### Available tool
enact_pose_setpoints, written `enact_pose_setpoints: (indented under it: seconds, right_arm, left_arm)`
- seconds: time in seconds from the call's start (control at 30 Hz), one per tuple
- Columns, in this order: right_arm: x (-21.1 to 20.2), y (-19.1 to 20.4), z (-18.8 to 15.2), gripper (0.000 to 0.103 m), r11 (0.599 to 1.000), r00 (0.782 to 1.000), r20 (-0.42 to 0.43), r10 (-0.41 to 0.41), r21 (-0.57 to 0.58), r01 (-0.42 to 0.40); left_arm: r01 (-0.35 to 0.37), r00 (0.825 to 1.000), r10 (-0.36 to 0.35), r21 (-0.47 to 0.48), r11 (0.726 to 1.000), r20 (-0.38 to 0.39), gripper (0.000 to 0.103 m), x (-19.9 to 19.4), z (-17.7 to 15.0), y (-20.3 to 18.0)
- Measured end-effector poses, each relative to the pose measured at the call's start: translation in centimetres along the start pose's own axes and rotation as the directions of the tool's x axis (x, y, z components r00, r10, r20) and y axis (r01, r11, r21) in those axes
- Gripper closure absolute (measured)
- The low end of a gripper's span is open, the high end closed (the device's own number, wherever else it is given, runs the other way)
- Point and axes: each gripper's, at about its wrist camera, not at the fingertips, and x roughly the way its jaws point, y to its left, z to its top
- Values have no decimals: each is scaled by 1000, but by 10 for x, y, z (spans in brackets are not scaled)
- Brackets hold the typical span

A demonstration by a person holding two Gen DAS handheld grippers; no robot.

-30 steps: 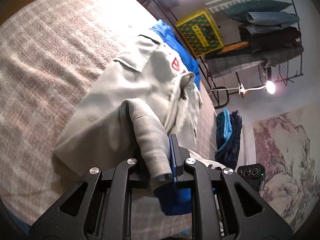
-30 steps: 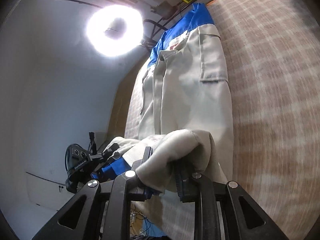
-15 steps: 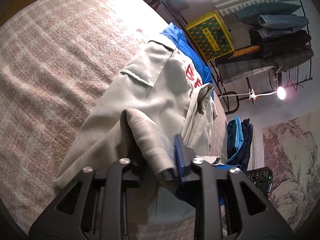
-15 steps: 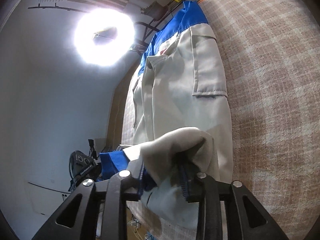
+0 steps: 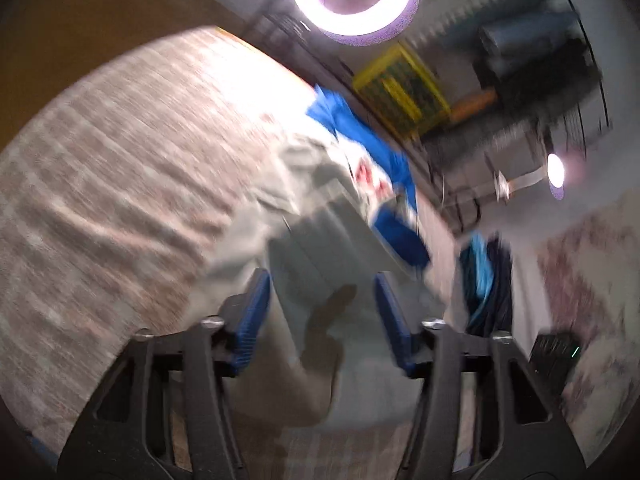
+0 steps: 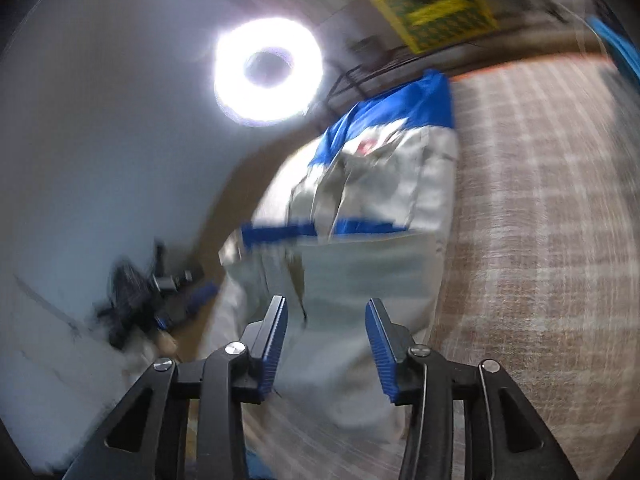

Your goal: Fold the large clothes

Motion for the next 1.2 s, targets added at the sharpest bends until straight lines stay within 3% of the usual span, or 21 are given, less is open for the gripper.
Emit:
enact_pose_setpoints:
  seconds: [0.03, 0.17, 0.37, 0.47, 0.57, 0.63, 0.7, 0.77, 0.83, 0.97, 1.1, 1.2]
  right_arm:
    - [7, 6, -3, 61, 999, 1000, -22, -22, -39, 22]
    - [33, 20, -9, 61, 981, 985, -67, -159, -127, 150]
    - [69, 30, -2, 61, 948, 965, -54, -257, -210, 240]
    - [86, 30, 11, 64, 928, 949, -15, -316, -213, 306]
    - [92, 20, 18, 65, 916, 931, -13, -366, -183, 357]
    - [74, 9, 20, 64, 938, 945, 7, -327, -115, 326]
    - [49, -3, 19, 49, 962, 963, 34, -266, -56, 267]
    - [22, -19, 12, 40, 970, 968, 68, -242, -19, 244]
    - [1, -37, -2, 40, 983, 982, 58, -180, 29, 179]
    - [-10, -66, -36, 40, 989, 1000, 13, -27, 148, 25]
    - [11, -57, -60, 42, 994, 997, -80, -9, 111, 17]
    - [25, -41, -66, 44, 998, 994, -111, -15, 54, 21]
  left_arm:
    - [-4, 1000, 5, 29, 1000, -19, 61, 6, -6, -6]
    - [-30, 998, 34, 60, 998, -54, 62, 33, -13, -17]
    - [-88, 995, 86, -64, 994, -41, 62, 71, 17, 3]
    - [-135, 990, 133, -46, 990, -47, 60, 87, 29, 8]
    - [-123, 992, 120, -88, 988, -41, 60, 83, 34, 14]
    - [-117, 993, 116, -89, 989, -18, 60, 67, 38, 16]
    - [-106, 994, 107, -75, 991, 6, 60, 45, 41, 25]
    - [-63, 998, 63, -101, 993, -4, 54, 31, 42, 39]
    - [-19, 1000, 16, -144, 989, -19, 50, 16, 38, 60]
    - [2, 997, -17, -195, 981, -77, 50, 11, 27, 87]
    - [25, 991, -55, -231, 973, -126, 50, 17, 14, 96]
    - [31, 986, -60, -185, 982, -153, 50, 25, 10, 83]
